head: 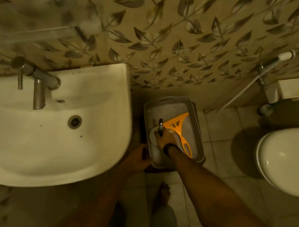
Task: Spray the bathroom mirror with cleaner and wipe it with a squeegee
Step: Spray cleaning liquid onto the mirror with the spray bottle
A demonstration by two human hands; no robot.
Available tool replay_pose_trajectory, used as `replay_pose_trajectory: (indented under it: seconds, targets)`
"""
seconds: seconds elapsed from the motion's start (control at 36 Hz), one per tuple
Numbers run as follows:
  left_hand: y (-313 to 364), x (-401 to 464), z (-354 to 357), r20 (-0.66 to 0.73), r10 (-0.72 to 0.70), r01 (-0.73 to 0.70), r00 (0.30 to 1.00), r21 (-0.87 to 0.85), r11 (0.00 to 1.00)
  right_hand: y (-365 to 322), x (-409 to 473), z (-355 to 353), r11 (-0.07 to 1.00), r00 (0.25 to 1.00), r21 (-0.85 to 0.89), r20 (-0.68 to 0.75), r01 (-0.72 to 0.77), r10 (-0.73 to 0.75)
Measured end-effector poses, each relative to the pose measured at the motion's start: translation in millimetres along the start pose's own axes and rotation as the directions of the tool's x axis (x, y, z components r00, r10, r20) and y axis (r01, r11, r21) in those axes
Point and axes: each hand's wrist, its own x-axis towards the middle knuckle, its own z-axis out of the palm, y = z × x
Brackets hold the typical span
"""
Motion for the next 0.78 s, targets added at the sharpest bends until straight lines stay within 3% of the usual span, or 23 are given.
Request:
replay_pose_trajectory:
  seconds: [0.22, 0.33, 0.47, 0.67, 0.78]
  targets:
    - [30.3, -26.4, -18.4, 0.019, -0.013, 0.012, 1.0, 0.081, 0.997, -26.6, -44.8, -26.4, 0.998, 0.999, -0.069, -0.03, 0.013, -0.015]
    - [39.4, -23.7, -38.4, 0.053, 0.126, -0.128, 0.991, 0.046, 0.991, -67.5, -70.7, -56.5, 0.984, 0.995, -0.175, -0.085, 0.044, -0.06]
    - [79.1, -55.3, -83.9, -0.003, 0.302, -0.302, 0.953, 0.031, 0.953, -158.1, -124.7, -101.4, 0.948, 0.966, -0.302, -0.197, 0.1, -0.165]
    - [118.4, -108.9, -176.7, -0.222, 0.514, -0.539, 0.829, -0.067, 0.84, -295.3, -221.7, -113.0, 0.877, 0.877, -0.408, -0.283, 0.256, -0.388]
    - [121.9, -152.1, -232.6, -0.412, 0.505, -0.575, 0.758, -0.057, 0.816, -364.6, -276.3, -91.9, 0.864, 0.829, -0.335, -0.296, 0.376, -0.475]
